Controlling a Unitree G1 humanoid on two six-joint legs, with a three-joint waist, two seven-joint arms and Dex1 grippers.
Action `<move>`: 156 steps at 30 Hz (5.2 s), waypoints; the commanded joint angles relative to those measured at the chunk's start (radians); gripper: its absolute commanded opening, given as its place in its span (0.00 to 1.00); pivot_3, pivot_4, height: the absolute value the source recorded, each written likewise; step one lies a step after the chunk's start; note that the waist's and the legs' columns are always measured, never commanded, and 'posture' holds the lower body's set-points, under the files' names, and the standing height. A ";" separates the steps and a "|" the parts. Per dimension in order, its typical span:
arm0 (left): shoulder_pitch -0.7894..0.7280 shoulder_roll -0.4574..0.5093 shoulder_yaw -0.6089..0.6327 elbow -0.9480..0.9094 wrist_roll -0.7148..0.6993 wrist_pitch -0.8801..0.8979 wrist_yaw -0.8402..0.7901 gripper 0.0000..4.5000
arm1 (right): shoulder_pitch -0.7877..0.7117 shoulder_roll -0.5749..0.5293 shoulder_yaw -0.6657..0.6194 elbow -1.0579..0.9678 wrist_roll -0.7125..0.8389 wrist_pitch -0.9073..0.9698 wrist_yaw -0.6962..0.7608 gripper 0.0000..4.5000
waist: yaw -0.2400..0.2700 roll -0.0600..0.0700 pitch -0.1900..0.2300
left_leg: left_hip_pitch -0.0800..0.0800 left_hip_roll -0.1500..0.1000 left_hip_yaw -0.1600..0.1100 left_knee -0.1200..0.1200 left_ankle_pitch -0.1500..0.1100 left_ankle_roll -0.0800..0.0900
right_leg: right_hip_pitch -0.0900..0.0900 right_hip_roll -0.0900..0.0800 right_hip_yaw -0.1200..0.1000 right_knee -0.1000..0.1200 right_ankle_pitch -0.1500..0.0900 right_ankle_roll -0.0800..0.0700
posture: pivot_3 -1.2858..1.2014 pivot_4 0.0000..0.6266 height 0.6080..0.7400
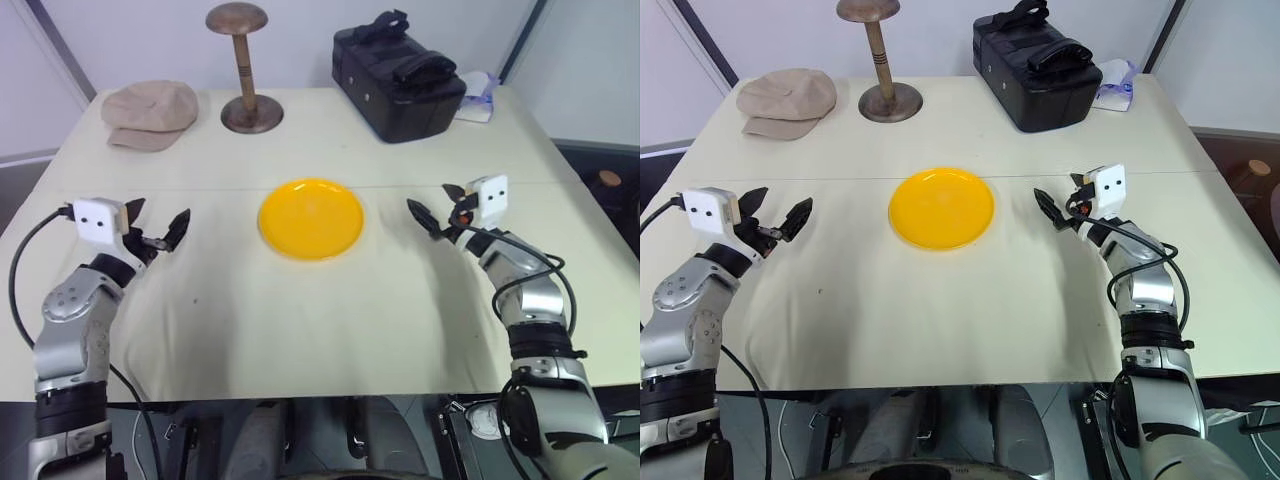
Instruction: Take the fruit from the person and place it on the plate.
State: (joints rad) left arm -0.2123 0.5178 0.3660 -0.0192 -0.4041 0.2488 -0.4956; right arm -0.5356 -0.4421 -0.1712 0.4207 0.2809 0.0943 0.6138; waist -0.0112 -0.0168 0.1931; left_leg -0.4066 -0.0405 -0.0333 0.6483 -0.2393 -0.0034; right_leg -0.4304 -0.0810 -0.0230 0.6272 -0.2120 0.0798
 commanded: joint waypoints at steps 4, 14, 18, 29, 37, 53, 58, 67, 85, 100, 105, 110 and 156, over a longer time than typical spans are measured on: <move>-0.017 0.006 0.003 -0.017 0.002 -0.020 -0.001 0.99 | -0.003 -0.009 -0.024 -0.049 0.014 -0.005 -0.008 1.00 | -0.001 0.000 0.000 | 0.000 0.000 0.000 0.000 0.000 0.000 | 0.000 0.000 0.000 0.000 0.000 0.000 | 0.52 0.24 1.00; -0.011 0.003 -0.001 -0.022 0.006 -0.019 0.001 0.99 | 0.001 -0.011 -0.024 -0.058 0.014 -0.001 -0.011 1.00 | 0.000 0.000 0.000 | 0.000 0.000 0.000 0.000 0.000 0.000 | 0.000 0.000 0.000 0.000 0.000 0.000 | 0.52 0.24 1.00; -0.016 0.004 -0.005 -0.015 0.010 -0.020 -0.002 0.99 | 0.010 -0.010 -0.025 -0.067 0.015 0.003 -0.015 1.00 | 0.000 0.000 0.000 | 0.000 0.000 0.000 0.000 0.000 0.000 | 0.000 0.000 0.000 0.000 0.000 0.000 | 0.52 0.24 1.00; -0.027 0.002 -0.017 0.001 0.014 -0.029 -0.004 0.99 | 0.019 -0.013 -0.027 -0.084 0.017 0.013 -0.023 1.00 | 0.000 0.000 0.000 | 0.000 0.000 0.000 0.000 0.000 0.000 | 0.000 0.000 0.000 0.000 0.000 0.000 | 0.52 0.24 1.00; -0.023 0.002 -0.017 0.003 0.015 -0.032 -0.005 0.99 | 0.023 -0.015 -0.028 -0.096 0.016 0.025 -0.022 1.00 | 0.000 0.000 0.000 | 0.000 0.000 0.000 0.000 0.000 0.000 | 0.000 0.000 0.000 0.000 0.000 0.000 | 0.52 0.24 1.00; -0.057 0.163 -0.034 -0.275 -0.318 0.257 -0.289 0.99 | 0.016 -0.020 -0.023 -0.083 0.014 0.027 -0.015 1.00 | -0.001 0.000 0.000 | 0.000 0.000 0.000 0.000 0.000 0.000 | 0.000 0.000 0.000 -0.001 -0.001 -0.002 | 0.52 0.24 1.00; -0.150 0.221 -0.043 -0.326 -0.488 0.406 -0.349 0.99 | 0.050 -0.031 -0.034 -0.134 0.021 0.044 -0.023 1.00 | -0.001 0.000 0.000 | 0.000 0.000 0.000 0.000 0.000 0.000 | 0.000 0.001 0.000 -0.001 -0.002 -0.003 | 0.52 0.24 1.00; -0.258 0.190 -0.098 -0.221 -0.471 0.400 -0.383 0.99 | 0.189 -0.052 -0.156 -0.487 0.169 0.222 -0.102 1.00 | -0.004 0.000 0.000 | 0.000 0.000 0.000 0.000 0.000 0.000 | 0.000 0.003 0.000 0.000 -0.001 -0.001 | 0.52 0.24 1.00; -0.270 0.184 -0.120 -0.198 -0.433 0.382 -0.416 0.99 | -0.043 -0.033 -0.107 -0.442 0.195 0.240 -0.132 1.00 | -0.001 0.001 0.000 | 0.000 0.000 0.000 0.000 0.000 0.000 | 0.000 0.003 0.000 -0.001 -0.002 -0.003 | 0.52 0.24 1.00; -0.209 0.190 -0.079 -0.262 -0.447 0.390 -0.362 1.00 | -0.122 -0.015 -0.075 -0.304 0.176 0.181 -0.072 0.73 | -0.002 0.001 0.001 | 0.000 0.000 0.000 0.000 0.000 0.000 | 0.000 0.002 0.000 -0.001 -0.001 -0.002 | 0.52 0.24 1.00; -0.201 0.187 -0.079 -0.268 -0.445 0.389 -0.358 1.00 | -0.123 -0.015 -0.066 -0.319 0.171 0.186 -0.071 0.72 | -0.002 0.001 0.001 | 0.000 0.000 0.000 0.000 0.000 0.000 | 0.000 0.003 0.000 -0.001 -0.001 -0.002 | 0.52 0.24 1.00; -0.190 0.196 -0.080 -0.264 -0.436 0.385 -0.363 1.00 | -0.115 -0.022 -0.009 -0.361 0.156 0.223 -0.041 0.72 | -0.003 0.001 0.001 | 0.000 0.000 0.000 0.000 0.000 0.000 | 0.000 0.003 0.000 -0.001 -0.001 -0.002 | 0.52 0.24 1.00; 0.065 0.116 0.069 -0.144 -0.101 0.076 -0.046 1.00 | -0.232 0.036 0.090 -0.198 0.002 0.209 0.083 0.99 | 0.001 0.001 0.001 | -0.001 0.000 0.000 -0.002 0.000 0.000 | -0.003 0.000 0.001 -0.001 0.000 -0.001 | 0.52 0.24 1.00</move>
State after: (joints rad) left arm -0.1535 0.6309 0.3981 -0.1500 -0.5200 0.3557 -0.5594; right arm -0.7913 -0.3822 -0.0483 0.2730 0.2664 0.2875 0.6988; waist -0.0104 -0.0160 0.1936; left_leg -0.4080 -0.0401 -0.0333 0.6462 -0.2394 -0.0037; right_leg -0.4327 -0.0810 -0.0226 0.6256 -0.2122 0.0785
